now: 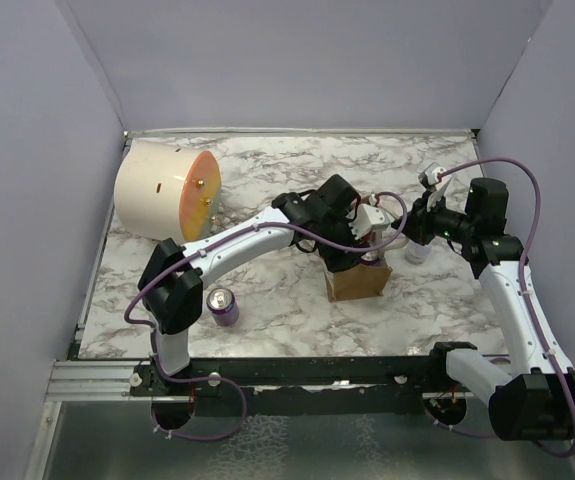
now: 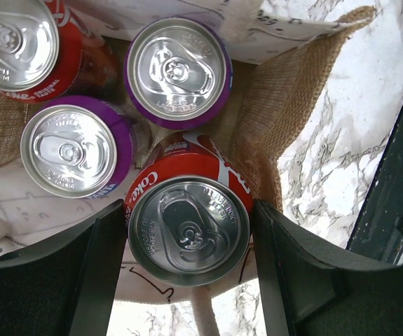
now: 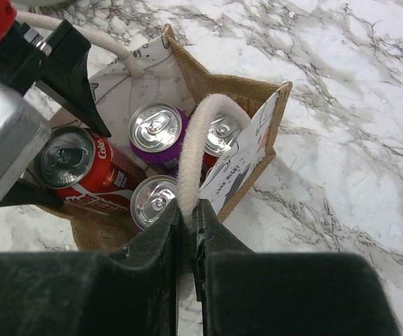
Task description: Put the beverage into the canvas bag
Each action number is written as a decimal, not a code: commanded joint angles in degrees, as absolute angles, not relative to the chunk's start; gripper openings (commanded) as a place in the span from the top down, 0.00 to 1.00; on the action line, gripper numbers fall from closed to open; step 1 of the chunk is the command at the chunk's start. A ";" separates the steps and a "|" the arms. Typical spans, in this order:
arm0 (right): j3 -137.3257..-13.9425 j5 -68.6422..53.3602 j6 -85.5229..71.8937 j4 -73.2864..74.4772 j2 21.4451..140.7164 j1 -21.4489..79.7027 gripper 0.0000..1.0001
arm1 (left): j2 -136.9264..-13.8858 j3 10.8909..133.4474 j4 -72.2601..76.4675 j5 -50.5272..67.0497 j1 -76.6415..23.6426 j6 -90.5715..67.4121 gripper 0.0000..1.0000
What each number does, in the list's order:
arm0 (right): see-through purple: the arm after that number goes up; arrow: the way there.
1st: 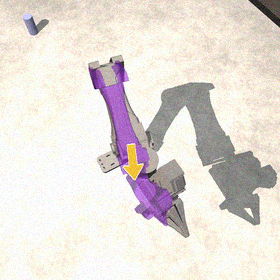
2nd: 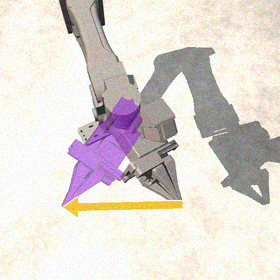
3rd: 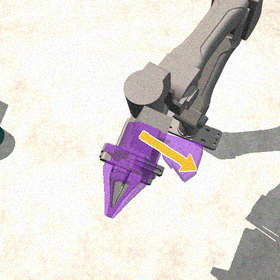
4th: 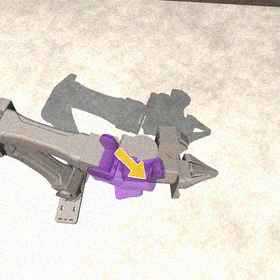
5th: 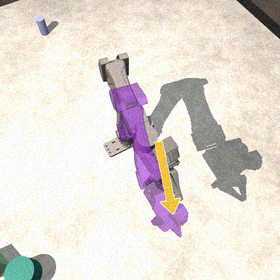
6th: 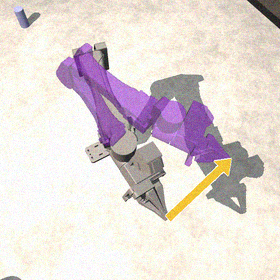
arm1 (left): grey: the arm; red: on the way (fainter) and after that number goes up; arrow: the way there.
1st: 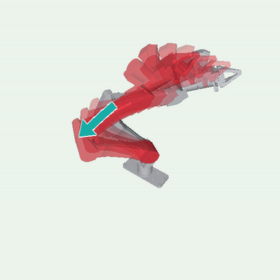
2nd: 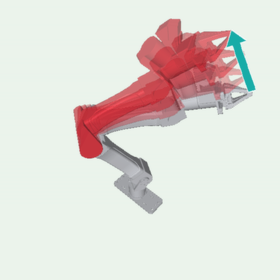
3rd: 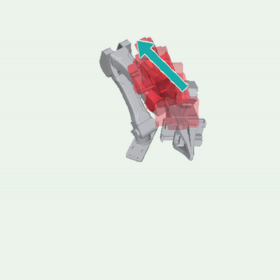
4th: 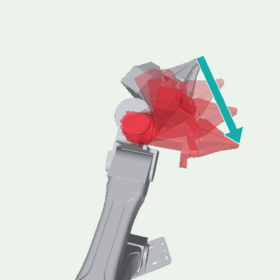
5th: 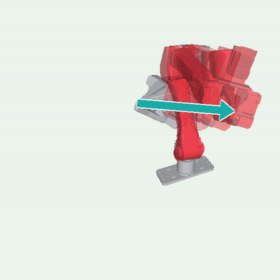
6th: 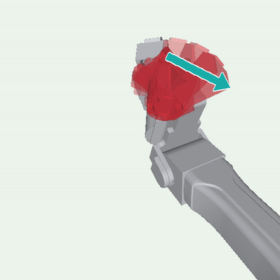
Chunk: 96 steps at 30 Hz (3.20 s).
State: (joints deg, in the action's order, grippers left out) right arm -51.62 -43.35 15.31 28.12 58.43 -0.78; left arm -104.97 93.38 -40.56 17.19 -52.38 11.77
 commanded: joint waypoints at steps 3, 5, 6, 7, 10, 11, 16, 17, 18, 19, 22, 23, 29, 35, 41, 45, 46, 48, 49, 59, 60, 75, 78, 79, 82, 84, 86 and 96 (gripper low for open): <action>-51.31 -43.97 15.64 28.32 57.88 -0.97 0.99 | -104.93 93.31 -41.27 16.07 -53.45 15.46 1.00; -51.19 -43.96 15.64 28.22 57.90 -0.97 0.99 | -105.11 92.94 -41.00 15.76 -53.51 16.23 1.00; -51.13 -43.95 15.71 28.17 57.91 -0.97 0.99 | -105.19 92.78 -40.82 15.67 -53.48 16.82 1.00; -51.06 -43.97 15.73 28.13 57.87 -0.97 0.99 | -105.28 92.59 -40.67 15.50 -53.51 17.30 1.00; -50.91 -44.06 15.82 28.04 57.97 -0.97 0.99 | -105.59 92.31 -40.73 15.51 -53.44 18.84 1.00; -50.96 -44.04 15.82 28.04 57.97 -0.97 0.99 | -105.71 92.29 -40.88 15.61 -53.48 19.38 1.00; -50.59 -44.14 15.91 27.71 57.96 -0.99 0.99 | -106.08 91.12 -40.54 15.41 -53.50 21.18 0.95; -50.51 -44.06 15.91 27.71 57.99 -0.97 0.99 | -106.08 90.73 -40.04 15.36 -53.44 21.44 0.93; -50.47 -44.04 15.91 27.61 57.93 -0.97 0.99 | -106.20 90.32 -39.85 15.30 -53.46 21.71 0.91; -50.37 -44.03 15.91 27.60 57.91 -0.97 0.99 | -106.32 90.01 -39.74 15.29 -53.44 21.95 0.90; -50.23 -44.01 15.99 27.60 57.71 -0.97 0.99 | -106.93 89.62 -39.59 15.40 -53.44 22.26 0.84; -50.19 -43.96 16.04 27.55 57.73 -0.97 0.99 | -107.08 89.45 -39.48 15.42 -53.45 22.28 0.82; -50.19 -44.05 16.00 27.51 57.69 -0.97 0.99 | -107.70 88.49 -37.50 15.76 -53.44 22.39 0.73; -50.01 -43.96 16.00 27.66 57.25 -0.97 0.99 | -108.15 87.76 -36.25 16.85 -53.44 22.10 0.65; -50.12 -44.05 15.91 27.63 57.21 -0.97 0.99 | -108.52 87.20 -36.83 17.47 -53.44 21.47 0.55; -50.03 -44.03 15.82 27.60 57.01 -0.99 0.99 | -109.04 87.63 -37.78 17.59 -53.44 21.08 0.50; -50.07 -44.03 15.82 27.60 56.96 -0.97 0.99 | -109.15 87.89 -38.14 17.56 -53.44 20.91 0.49; -50.09 -44.04 15.82 27.64 56.83 -0.97 0.99 | -109.08 88.32 -38.68 17.58 -53.44 20.77 0.47; -50.11 -44.03 15.74 27.60 56.81 -0.97 0.99 | -108.93 88.56 -38.89 17.68 -53.44 20.79 0.44; -50.04 -43.96 15.82 27.50 56.64 -0.97 0.99 | -108.72 90.19 -40.43 18.22 -53.39 20.51 0.26; -50.13 -43.95 15.82 27.51 56.70 -0.97 0.99 | -108.65 90.32 -40.59 18.33 -53.36 20.47 0.25; -50.75 -44.39 15.91 27.84 57.81 -0.99 0.99 | -105.38 94.41 -43.12 20.81 -53.21 20.38 0.15; -51.12 -44.55 16.07 28.10 57.99 -0.97 0.99 | -104.76 95.90 -43.88 20.80 -53.18 21.11 0.15; -51.21 -44.56 16.15 28.17 58.05 -0.97 0.99 | -104.57 96.34 -44.15 20.76 -53.17 21.29 0.15; -51.42 -44.76 16.30 28.30 58.13 -0.97 0.99 | -103.69 97.19 -44.53 20.51 -53.09 21.80 0.15; -51.53 -44.95 16.35 28.37 58.22 -0.97 0.99 | -102.88 97.50 -44.18 20.21 -53.01 21.81 0.15; -51.78 -45.31 16.50 28.45 58.31 -0.99 0.99 | -101.94 97.85 -43.75 19.79 -52.97 21.80 0.15; -54.03 -49.27 19.24 30.92 60.26 -0.97 0.99 | -97.58 101.33 -45.02 18.42 -52.02 23.53 0.15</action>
State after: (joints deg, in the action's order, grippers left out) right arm -51.55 -45.60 16.95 28.82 59.35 -0.78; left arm -101.54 98.65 -43.59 18.55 -52.77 21.85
